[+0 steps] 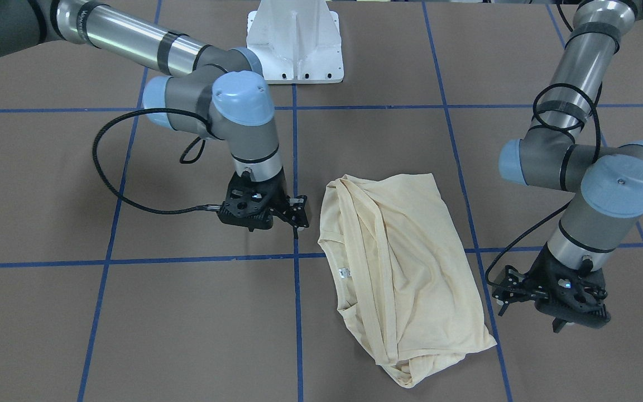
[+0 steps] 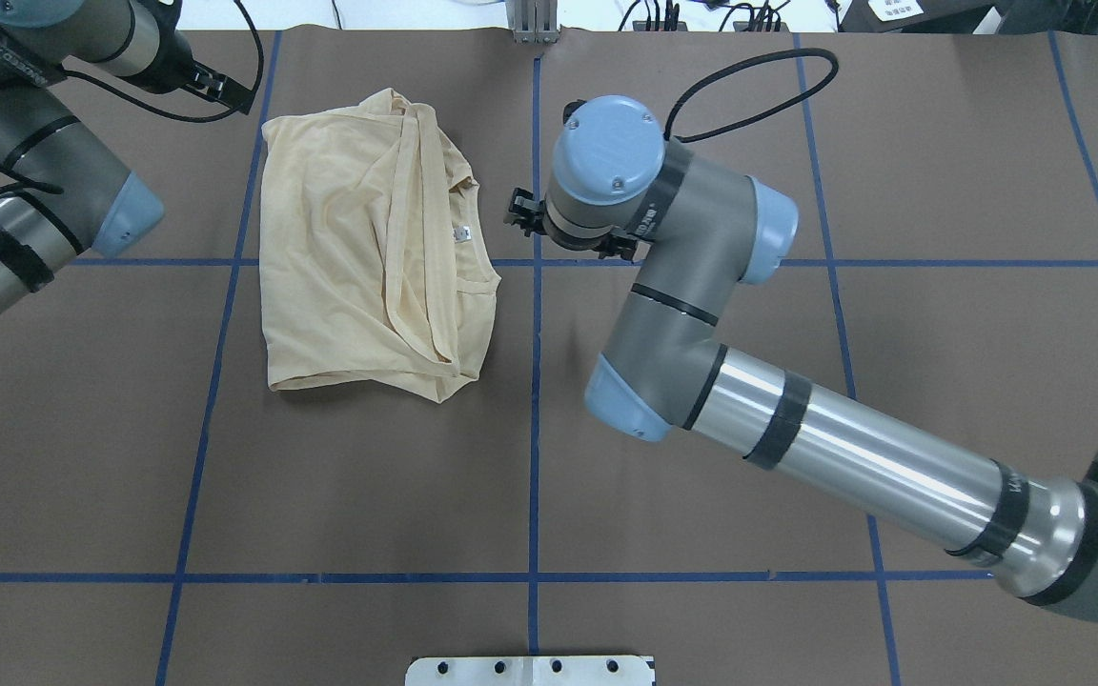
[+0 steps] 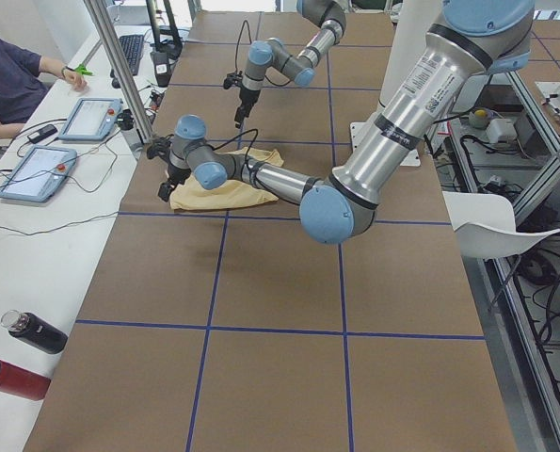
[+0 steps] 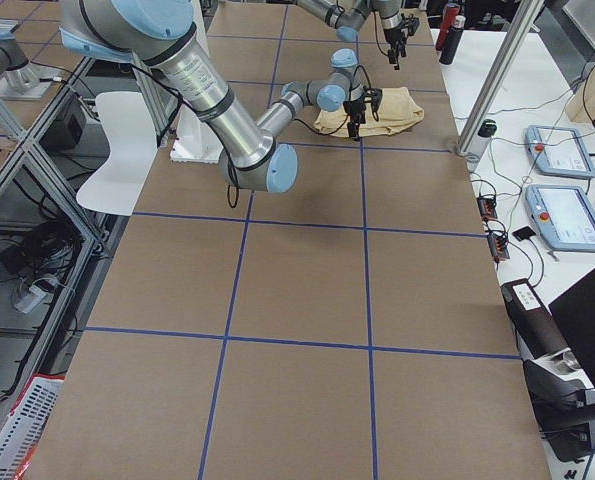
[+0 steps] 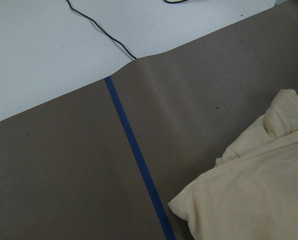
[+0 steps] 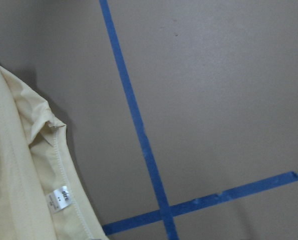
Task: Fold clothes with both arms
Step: 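Move the right gripper to the collar edge and grasp it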
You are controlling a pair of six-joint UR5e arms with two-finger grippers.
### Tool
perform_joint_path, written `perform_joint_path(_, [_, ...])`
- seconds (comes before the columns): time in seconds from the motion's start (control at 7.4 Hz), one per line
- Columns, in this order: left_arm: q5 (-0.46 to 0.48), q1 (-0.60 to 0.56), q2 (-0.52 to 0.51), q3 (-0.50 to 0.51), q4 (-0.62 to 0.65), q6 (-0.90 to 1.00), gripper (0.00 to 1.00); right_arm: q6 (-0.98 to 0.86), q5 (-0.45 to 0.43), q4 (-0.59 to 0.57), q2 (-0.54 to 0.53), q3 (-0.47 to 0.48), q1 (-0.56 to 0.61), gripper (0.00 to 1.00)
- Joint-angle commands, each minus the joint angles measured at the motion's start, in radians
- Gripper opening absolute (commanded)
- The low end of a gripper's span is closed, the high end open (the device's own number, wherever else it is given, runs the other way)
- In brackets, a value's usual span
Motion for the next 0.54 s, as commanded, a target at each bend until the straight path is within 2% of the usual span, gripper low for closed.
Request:
perform_joint_path(0.0, [-0.027, 0.013, 0.01, -0.021, 0.0, -0.047, 1.0, 0.01, -0.026, 0.044, 0.043, -0.086, -0.033, 0.66])
perform_joint_path(0.14, [-0.027, 0.017, 0.011, -0.026, 0.0, -0.047, 1.0, 0.008, -0.034, 0.071, 0.052, -0.112, -0.038, 0.61])
perform_joint_path(0.41, [-0.027, 0.017, 0.011, -0.026, 0.0, -0.047, 1.0, 0.012, -0.058, 0.076, 0.086, -0.155, -0.056, 0.59])
